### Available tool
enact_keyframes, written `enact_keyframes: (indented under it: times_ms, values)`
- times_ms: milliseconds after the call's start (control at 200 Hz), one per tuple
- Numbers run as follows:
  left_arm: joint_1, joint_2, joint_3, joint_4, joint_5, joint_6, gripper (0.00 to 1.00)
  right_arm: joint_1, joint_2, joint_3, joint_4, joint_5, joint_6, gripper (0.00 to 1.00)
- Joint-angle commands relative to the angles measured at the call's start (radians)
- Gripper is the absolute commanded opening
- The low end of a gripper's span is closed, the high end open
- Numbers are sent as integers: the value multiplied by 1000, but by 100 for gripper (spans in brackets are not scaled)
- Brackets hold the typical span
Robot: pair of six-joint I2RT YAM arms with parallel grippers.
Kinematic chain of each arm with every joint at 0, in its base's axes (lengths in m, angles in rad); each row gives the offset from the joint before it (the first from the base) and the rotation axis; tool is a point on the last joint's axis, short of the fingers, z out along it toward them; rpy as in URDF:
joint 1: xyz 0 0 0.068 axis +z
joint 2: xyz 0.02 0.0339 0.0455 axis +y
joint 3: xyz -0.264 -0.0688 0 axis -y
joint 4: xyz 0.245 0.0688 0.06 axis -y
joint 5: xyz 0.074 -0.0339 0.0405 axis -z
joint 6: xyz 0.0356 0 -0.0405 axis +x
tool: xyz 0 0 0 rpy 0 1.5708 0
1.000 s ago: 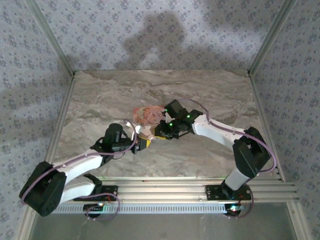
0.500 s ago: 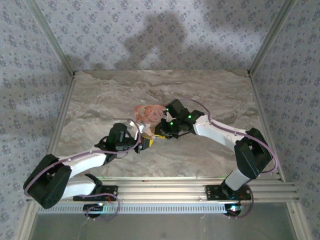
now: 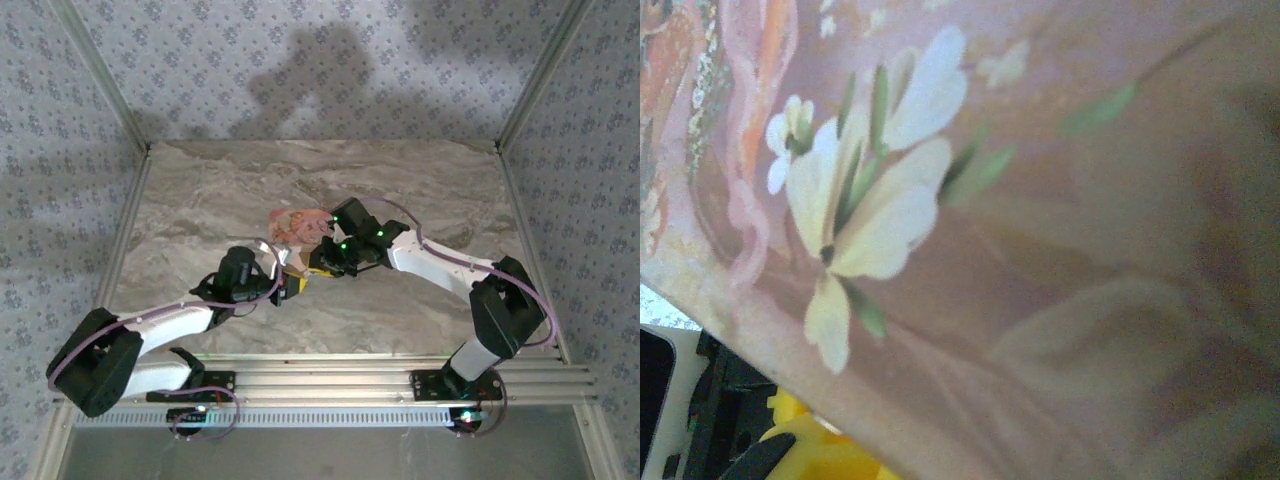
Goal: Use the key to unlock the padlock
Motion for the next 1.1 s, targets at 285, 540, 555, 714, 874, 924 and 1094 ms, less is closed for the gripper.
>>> enact_keyframes:
  times_ms: [285,540,555,714,874,924,1094]
  values:
    - [-17,-19,32,-1,-6,-4,0,7,-35,6,19,-5,8,0]
    - [-19,-44,2,-9,-5,-8,0,3,-44,8,-1,20,0,0]
    - [-19,-49,0,-11,-6,-8,0,3,-44,6,-1,20,0,0]
    - [-19,-76,5,-39,-9,-1,0,4,-44,6,0,25,0,0]
    - [-20,-69,9,-34,-8,-2,0,7,-40,7,6,20,3,0]
    - [-20,-61,9,-29,-5,-4,0,7,-40,9,7,20,3,0]
    - [-23,-50,5,-22,2,-6,0,6,-40,11,4,25,4,0]
